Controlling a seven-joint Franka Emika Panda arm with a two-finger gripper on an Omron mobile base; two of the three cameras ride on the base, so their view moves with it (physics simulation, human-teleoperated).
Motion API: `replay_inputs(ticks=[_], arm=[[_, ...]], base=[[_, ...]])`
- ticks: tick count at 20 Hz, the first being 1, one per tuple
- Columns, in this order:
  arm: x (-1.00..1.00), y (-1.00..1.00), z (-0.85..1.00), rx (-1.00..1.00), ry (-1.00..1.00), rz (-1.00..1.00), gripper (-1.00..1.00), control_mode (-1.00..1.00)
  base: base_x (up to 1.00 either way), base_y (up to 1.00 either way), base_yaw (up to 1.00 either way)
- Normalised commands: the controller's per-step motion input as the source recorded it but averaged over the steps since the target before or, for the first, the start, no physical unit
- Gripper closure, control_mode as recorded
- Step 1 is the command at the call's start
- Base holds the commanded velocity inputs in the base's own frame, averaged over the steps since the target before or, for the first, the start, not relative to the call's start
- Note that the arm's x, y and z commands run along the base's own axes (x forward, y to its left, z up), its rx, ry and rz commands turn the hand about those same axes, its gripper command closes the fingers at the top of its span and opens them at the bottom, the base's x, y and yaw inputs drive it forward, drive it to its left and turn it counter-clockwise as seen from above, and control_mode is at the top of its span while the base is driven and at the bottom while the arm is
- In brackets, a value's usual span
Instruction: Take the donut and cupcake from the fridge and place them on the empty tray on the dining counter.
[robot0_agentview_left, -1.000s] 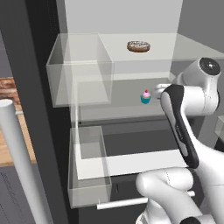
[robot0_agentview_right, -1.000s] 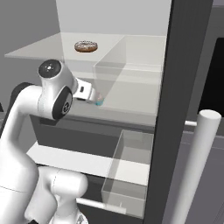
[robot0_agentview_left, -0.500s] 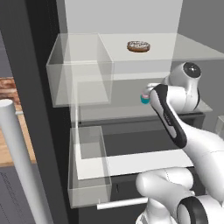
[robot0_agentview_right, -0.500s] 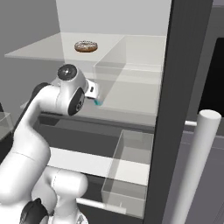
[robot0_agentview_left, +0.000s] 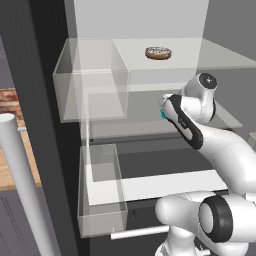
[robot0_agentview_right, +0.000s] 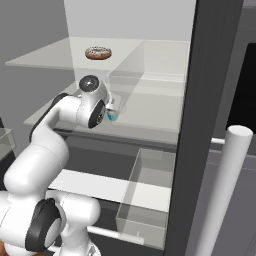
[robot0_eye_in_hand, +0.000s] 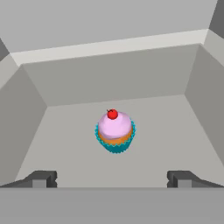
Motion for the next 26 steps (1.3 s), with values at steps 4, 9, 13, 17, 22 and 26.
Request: replay_inputs(ticks=[4, 9, 13, 17, 22, 26], arm=[[0.42, -0.04, -0.17, 0.02, 0.0, 0.0, -1.0, -1.0], [0.31, -0.09, -0.13, 0.01, 0.03, 0.0, -1.0, -1.0], [0.34, -0.03, -0.2, 0.0, 0.04, 0.0, -1.0, -1.0], [0.3, 0.0, -0.21, 0.02, 0.03, 0.0, -1.0, -1.0], [0.1, 0.0, -0.22, 0.05, 0.01, 0.0, -1.0, -1.0], [0.22, 0.0, -0.24, 0.03, 0.0, 0.0, -1.0, -1.0]], base=[[0.0, 0.0, 0.0], [0.0, 0.0, 0.0], [0.0, 0.0, 0.0], [0.0, 0.0, 0.0], [0.0, 0.0, 0.0], [0.0, 0.0, 0.0]])
